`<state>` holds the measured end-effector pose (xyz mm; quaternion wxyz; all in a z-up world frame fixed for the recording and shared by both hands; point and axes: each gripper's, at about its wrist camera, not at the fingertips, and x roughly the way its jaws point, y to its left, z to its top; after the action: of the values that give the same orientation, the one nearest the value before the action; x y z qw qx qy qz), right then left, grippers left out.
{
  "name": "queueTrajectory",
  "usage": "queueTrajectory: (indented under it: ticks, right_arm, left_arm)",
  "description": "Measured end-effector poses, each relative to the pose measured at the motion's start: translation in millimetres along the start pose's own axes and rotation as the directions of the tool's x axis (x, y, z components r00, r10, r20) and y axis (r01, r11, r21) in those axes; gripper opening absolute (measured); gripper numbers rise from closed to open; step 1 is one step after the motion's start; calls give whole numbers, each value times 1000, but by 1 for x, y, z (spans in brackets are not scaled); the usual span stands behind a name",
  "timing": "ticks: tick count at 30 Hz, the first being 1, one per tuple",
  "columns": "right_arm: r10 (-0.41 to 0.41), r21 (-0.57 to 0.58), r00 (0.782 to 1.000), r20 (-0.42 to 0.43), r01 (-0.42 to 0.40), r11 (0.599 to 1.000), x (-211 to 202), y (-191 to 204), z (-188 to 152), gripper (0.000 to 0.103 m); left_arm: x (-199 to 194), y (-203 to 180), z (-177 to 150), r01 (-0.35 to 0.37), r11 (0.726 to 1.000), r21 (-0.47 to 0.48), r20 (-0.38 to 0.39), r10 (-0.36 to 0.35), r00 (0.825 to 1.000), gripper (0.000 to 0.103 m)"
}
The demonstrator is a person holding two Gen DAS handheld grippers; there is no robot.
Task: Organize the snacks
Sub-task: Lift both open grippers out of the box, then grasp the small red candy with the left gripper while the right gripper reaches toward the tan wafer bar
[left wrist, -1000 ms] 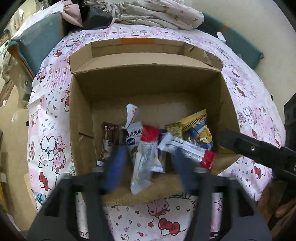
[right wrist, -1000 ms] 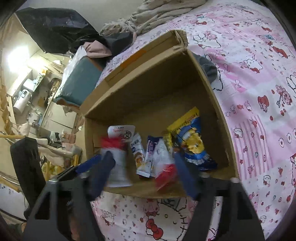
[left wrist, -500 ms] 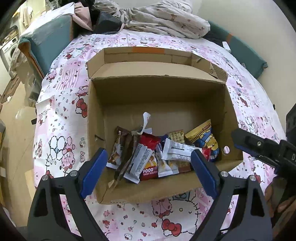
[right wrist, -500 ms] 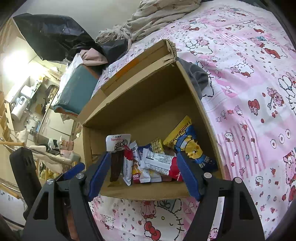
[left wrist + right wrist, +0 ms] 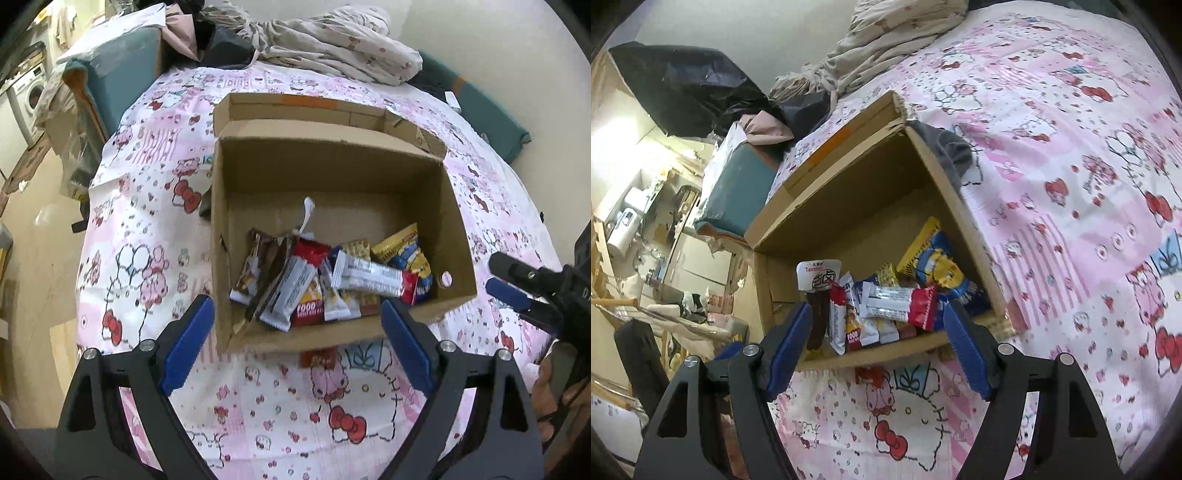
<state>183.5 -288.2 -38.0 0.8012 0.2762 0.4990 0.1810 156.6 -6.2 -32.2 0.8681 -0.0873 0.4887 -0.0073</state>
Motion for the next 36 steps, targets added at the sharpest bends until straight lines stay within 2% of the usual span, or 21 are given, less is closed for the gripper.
queueTrajectory:
  ticks: [6, 8, 13, 16, 22, 24, 26, 28, 31, 33, 34, 36]
  right_arm:
    - [7, 98, 999, -45, -3, 995, -4, -16, -23, 77]
    - [18, 178, 997, -74, -5, 984, -2, -30, -34, 77]
    - [-7, 332, 990, -138, 53, 942, 5, -60, -56, 77]
    - [-20, 384, 991, -129, 69, 921, 3, -70, -58, 77]
    - [-30, 443, 998, -61, 54, 895, -9, -79, -53, 77]
    - [-23, 460, 999, -48, 43, 887, -12, -81, -53, 77]
    - [-17, 467, 999, -38, 33, 884, -14, -83, -52, 77]
    - [-11, 469, 999, -30, 24, 883, -17, -83, -51, 77]
    - [-26, 459, 999, -20, 32, 888, -21, -83, -49, 77]
    - [-38, 460, 999, -13, 39, 887, -24, -86, -49, 77]
    - [-46, 463, 999, -10, 46, 885, -25, -87, -49, 77]
    - [-55, 461, 998, -14, 55, 886, -26, -89, -50, 77]
  left_arm:
    - [-1, 7, -21, -13, 1000, -13, -40, 13, 999, 89]
    - [-1, 9, -28, -19, 1000, -15, -52, 18, 998, 89]
    - [2, 11, -46, -34, 999, -8, -70, 33, 997, 89]
    - [6, 10, -51, -33, 999, 21, -89, 35, 995, 89]
    - [28, -2, -61, -45, 995, 86, -140, 56, 989, 87]
    - [42, -10, -66, -28, 996, 80, -162, 41, 986, 83]
    - [59, -23, -70, -25, 994, 110, -188, 45, 981, 70]
    - [77, -37, -74, -12, 989, 150, -210, 43, 977, 66]
    - [99, -50, -76, -39, 982, 187, -206, 78, 975, 63]
    - [114, -51, -77, -30, 981, 191, -234, 75, 969, 49]
    - [119, -51, -77, -32, 980, 199, -247, 81, 966, 35]
    - [122, -50, -76, -48, 976, 214, -223, 96, 970, 31]
